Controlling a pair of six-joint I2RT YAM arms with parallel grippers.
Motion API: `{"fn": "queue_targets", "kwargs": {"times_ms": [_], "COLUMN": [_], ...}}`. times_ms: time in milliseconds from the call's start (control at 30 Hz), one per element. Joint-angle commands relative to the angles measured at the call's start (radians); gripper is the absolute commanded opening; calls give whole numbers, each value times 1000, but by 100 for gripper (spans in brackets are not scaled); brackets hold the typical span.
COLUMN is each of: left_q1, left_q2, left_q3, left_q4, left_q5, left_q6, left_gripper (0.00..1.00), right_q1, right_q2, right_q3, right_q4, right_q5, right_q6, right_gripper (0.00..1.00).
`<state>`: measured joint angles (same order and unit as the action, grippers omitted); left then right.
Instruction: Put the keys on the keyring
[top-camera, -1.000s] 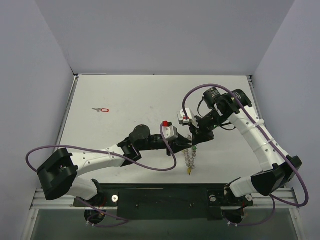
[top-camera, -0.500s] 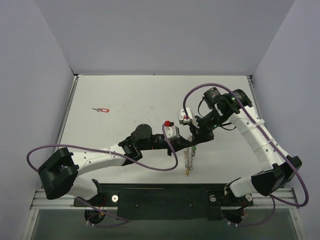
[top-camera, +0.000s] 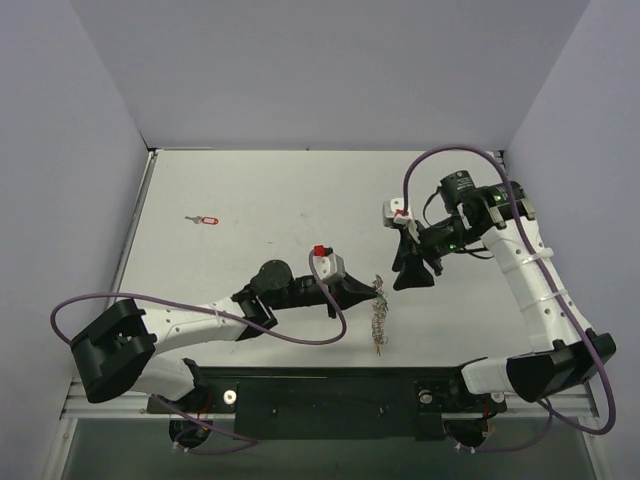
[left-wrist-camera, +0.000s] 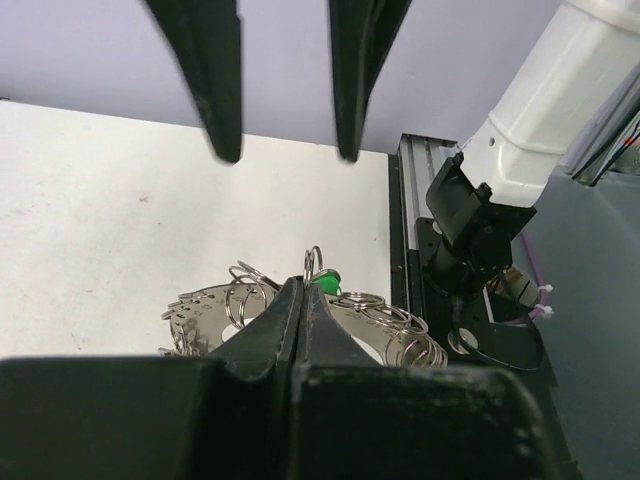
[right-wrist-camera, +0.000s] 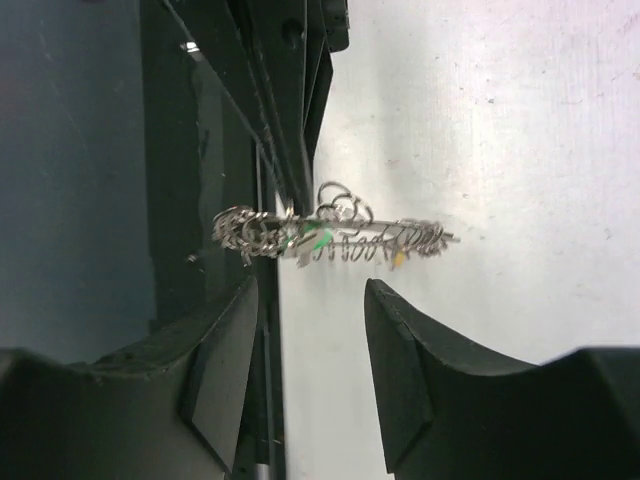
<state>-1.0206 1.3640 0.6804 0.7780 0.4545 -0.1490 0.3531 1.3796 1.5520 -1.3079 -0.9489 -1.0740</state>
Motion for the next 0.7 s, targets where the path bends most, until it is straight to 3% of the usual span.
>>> {"fn": "queue_targets", "kwargs": {"times_ms": [0,33,133,233,333,667], "left_q1": [-7,-9,-7,-7,-7,-6], "left_q2": [-69,-72,-63,-33,21,41], "left_q3": [-73,-82,-123,-145,-151,-145], "left_q4": [320,386,536,680,817,840], "left_q5": [-56,-66,-117,-164,-238,-292], "left_q6": [-99,-109,-158,-221,-305,-365], "left_gripper": [0,0,0,0,0,0], "right_q1": [-69,-78,-106,-108,-109,-112], "right_q2": [-140,-157,-201,-208,-189,-185], "right_q3": [-111,-142,-234,-279,-285,-296], "right_q4": [-4,90,229,364,456,570], "right_q5": [-163,-191,-295,-329,-336,-317], "right_q6": [201,311,437,628,720,897], "right_gripper": [43,43,46,47,48,38]}}
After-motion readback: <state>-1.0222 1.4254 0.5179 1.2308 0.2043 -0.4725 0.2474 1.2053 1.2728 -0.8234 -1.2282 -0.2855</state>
